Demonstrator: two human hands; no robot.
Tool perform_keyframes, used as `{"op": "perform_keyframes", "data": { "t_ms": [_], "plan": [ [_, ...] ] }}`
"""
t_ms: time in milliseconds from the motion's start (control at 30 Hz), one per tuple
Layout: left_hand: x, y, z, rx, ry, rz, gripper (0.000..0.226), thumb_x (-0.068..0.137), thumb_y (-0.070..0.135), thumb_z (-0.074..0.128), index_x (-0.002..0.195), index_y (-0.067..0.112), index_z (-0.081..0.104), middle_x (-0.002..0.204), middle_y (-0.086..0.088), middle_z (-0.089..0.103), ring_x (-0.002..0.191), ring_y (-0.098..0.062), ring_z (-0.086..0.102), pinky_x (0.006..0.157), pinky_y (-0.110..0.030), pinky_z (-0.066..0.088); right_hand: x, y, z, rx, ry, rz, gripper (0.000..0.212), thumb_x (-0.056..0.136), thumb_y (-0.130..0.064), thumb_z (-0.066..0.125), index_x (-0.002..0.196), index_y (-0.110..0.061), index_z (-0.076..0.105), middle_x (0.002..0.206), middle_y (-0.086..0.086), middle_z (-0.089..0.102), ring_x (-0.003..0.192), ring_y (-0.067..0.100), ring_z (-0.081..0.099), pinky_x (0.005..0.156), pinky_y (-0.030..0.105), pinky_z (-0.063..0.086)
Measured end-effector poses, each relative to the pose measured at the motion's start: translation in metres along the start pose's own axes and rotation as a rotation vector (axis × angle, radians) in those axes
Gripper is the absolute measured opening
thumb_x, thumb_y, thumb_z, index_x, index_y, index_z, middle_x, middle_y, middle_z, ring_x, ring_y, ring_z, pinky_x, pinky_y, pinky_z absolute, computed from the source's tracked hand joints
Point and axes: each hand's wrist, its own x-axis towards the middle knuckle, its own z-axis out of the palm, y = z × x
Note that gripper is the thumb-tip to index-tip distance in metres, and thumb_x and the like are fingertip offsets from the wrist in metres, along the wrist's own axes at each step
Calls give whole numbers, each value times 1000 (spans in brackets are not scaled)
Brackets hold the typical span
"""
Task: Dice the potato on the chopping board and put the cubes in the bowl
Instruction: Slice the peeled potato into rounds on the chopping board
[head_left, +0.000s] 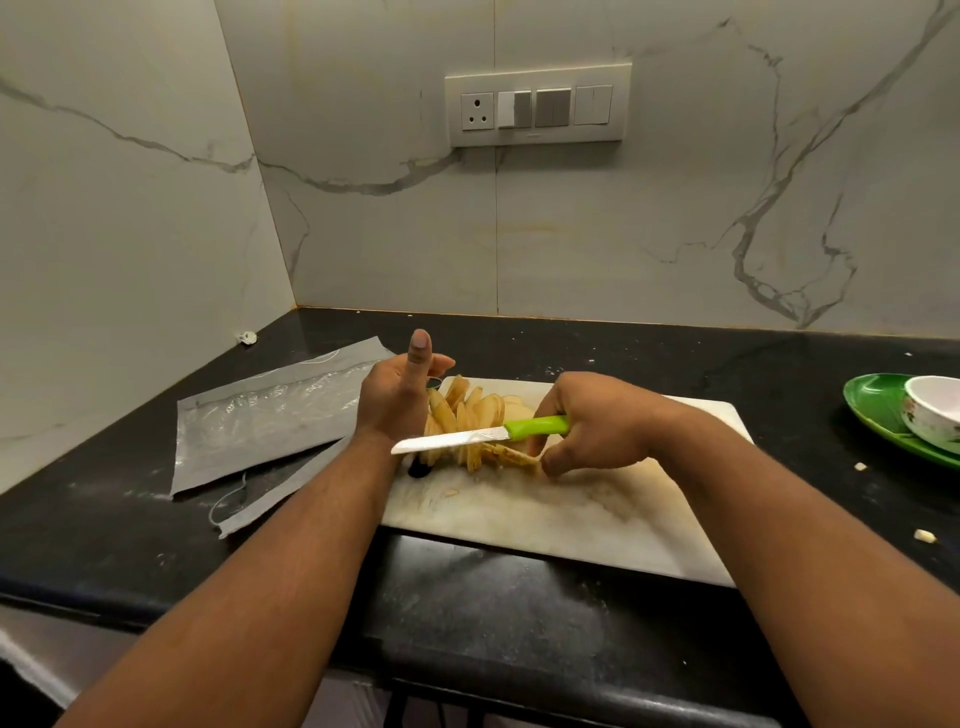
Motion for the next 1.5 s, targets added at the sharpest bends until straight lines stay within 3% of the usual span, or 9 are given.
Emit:
{"op": "perform_keyframes", "data": {
  "t_ms": [167, 300, 467, 667, 833, 1000, 1267, 1400, 1500],
  "plan": [
    [-5, 5, -2, 54, 4, 98, 87, 71, 100, 28, 92, 30, 76, 95, 15, 73, 95, 0, 67, 82, -25, 53, 3, 15, -1, 156, 122, 12, 4, 84, -23, 76, 86, -23, 79, 75, 0, 69, 72, 17, 60, 62, 32, 45],
    [-13, 10, 6, 140, 9, 257, 58, 86, 69, 46, 98, 23, 81, 98, 7, 76, 96, -7, 69, 83, -36, 58, 2, 27, -1, 299, 193, 29, 6, 86, -18, 75, 88, -20, 80, 80, 5, 71, 79, 24, 61, 71, 39, 49],
    [-17, 15, 12, 317, -140, 394, 37, 90, 49, 55, 96, 22, 80, 95, 8, 73, 92, -11, 64, 72, -25, 47, 6, 30, 13, 318, 185, 25, 17, 91, -29, 73, 78, -18, 76, 76, 12, 69, 71, 21, 58, 65, 37, 44],
    [-19, 16, 7, 503, -207, 390, 32, 81, 55, 71, 93, 26, 76, 100, 4, 65, 98, -17, 59, 78, -38, 58, 14, 31, 23, 296, 272, 80, 18, 89, -37, 74, 78, -22, 74, 70, 0, 68, 72, 17, 62, 62, 33, 46],
    [-20, 23, 10, 667, -254, 456, 27, 78, 61, 75, 82, 34, 77, 95, 15, 61, 100, -13, 54, 88, -45, 53, 13, 32, 27, 288, 353, 66, 18, 88, -36, 75, 78, -21, 71, 71, 1, 66, 71, 18, 60, 64, 36, 50],
    [-25, 27, 13, 685, -272, 469, 24, 79, 58, 79, 85, 35, 76, 101, 20, 58, 108, -6, 45, 95, -47, 46, 14, 34, 28, 456, 414, 38, 21, 90, -31, 73, 82, -11, 72, 79, 14, 68, 77, 29, 62, 71, 43, 52],
    [-30, 30, 13, 634, -295, 493, 21, 70, 64, 66, 75, 44, 66, 104, 24, 57, 112, -3, 44, 99, -52, 46, 11, 32, 28, 497, 374, 41, 19, 92, -31, 71, 86, -14, 74, 85, 14, 69, 81, 28, 62, 74, 42, 52],
    [-31, 32, 15, 693, -310, 487, 31, 70, 72, 68, 78, 42, 72, 113, 20, 62, 114, -2, 41, 102, -49, 42, 10, 31, 28, 500, 354, 43, 18, 93, -30, 70, 89, -14, 74, 84, 11, 67, 79, 21, 58, 70, 36, 48],
    [-31, 33, 16, 716, -319, 469, 28, 78, 63, 78, 85, 36, 79, 116, 20, 60, 117, -2, 38, 105, -50, 40, 9, 30, 28, 491, 354, 49, 19, 94, -31, 69, 90, -12, 73, 81, 9, 64, 77, 19, 57, 66, 31, 46]
  ]
}}
